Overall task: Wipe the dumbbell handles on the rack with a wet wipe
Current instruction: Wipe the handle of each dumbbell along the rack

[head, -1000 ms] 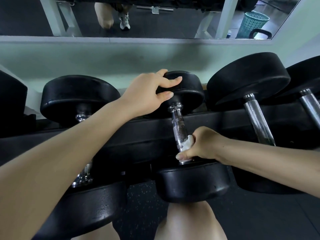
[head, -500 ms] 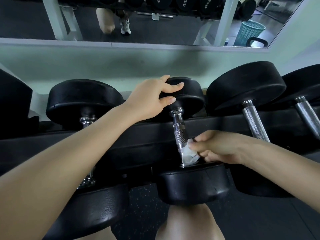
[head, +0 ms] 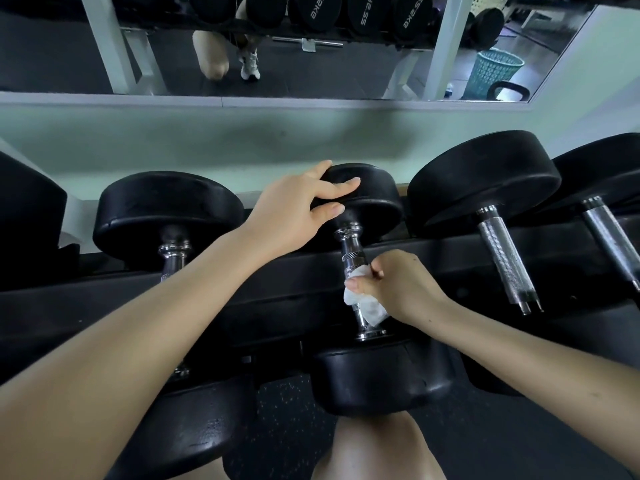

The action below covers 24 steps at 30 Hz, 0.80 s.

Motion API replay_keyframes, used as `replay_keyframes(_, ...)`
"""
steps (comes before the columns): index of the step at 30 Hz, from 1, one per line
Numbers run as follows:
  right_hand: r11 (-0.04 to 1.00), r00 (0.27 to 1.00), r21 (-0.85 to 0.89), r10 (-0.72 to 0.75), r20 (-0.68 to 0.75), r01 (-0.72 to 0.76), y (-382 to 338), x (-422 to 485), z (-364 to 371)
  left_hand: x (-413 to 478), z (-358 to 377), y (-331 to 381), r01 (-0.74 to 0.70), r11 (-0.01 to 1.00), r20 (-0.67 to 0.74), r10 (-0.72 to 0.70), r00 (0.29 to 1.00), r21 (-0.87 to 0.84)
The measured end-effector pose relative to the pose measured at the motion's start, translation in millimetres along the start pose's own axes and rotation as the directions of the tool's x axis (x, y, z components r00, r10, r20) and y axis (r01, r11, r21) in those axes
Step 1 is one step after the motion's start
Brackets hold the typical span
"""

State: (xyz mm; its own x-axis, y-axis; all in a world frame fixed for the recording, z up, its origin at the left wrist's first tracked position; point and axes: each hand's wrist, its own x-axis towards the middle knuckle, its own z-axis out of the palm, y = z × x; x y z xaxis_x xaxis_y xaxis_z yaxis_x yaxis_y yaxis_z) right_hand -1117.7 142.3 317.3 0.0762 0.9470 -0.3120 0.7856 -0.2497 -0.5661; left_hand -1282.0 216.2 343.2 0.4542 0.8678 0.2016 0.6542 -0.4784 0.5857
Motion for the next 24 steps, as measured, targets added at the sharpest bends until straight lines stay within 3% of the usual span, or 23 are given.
replay_keyframes(3, 0.997, 0.997, 0.068, -0.014, -0.077, 0.019, -8.6, 1.4, 3.6, -4.5, 2.5, -0.2, -0.003, 0.999, -0.031, 0.002, 1.000, -0.032)
replay_keyframes(6, 0.992, 0.964, 0.085, -0.064, -0.258, 0.088, -15.8, 15.4, 4.6, -6.6, 3.3, 1.3, 0.008, 1.000, -0.036, -0.009, 0.999, -0.029)
replay_keyframes(10, 0.933, 0.953, 0.357, 0.152, -0.261, -0.051, -18.3, 39.7, 12.1, -7.1, 2.5, 4.9, 0.023, 1.000, -0.049, -0.023, 0.999, -0.010)
replay_keyframes(12, 0.759, 0.951, 0.634, 0.284, -0.120, -0.147, -15.9, 42.4, 5.7, -7.3, 2.6, 6.9, 0.038, 0.999, -0.048, -0.037, 0.998, 0.014)
replay_keyframes(13, 0.651, 0.959, 0.739, 0.282, -0.023, -0.174, -11.8, 41.5, 0.9, -7.2, 2.6, 7.5, 0.044, 0.999, -0.046, -0.043, 0.998, 0.020)
replay_keyframes(14, 0.525, 0.981, 0.835, 0.174, 0.087, -0.167, -9.6, 34.6, -4.2, -7.2, 2.3, 7.8, 0.042, 0.999, -0.044, -0.041, 0.998, 0.021)
replay_keyframes(15, 0.332, 0.969, 0.914, 0.161, 0.189, -0.234, -4.8, 35.2, -7.3, -6.7, 2.0, 7.9, 0.034, 0.999, -0.041, -0.034, 0.999, 0.018)
replay_keyframes(17, 0.511, 0.977, 0.833, 0.127, 0.170, -0.211, -5.0, 36.3, -6.4, -6.3, 1.2, 7.8, 0.025, 1.000, -0.036, -0.025, 0.999, 0.009)
replay_keyframes(20, 0.442, 0.971, 0.865, 0.149, 0.189, -0.236, 5.0, 41.3, -3.3, -7.0, 1.1, 9.5, 0.013, 1.000, -0.039, -0.013, 0.999, 0.006)
replay_keyframes(24, 0.686, 0.987, 0.719, 0.159, 0.006, -0.115, -3.2, 45.5, 5.2, -8.2, 1.7, 13.2, 0.030, 0.999, -0.054, -0.028, 0.998, 0.040)
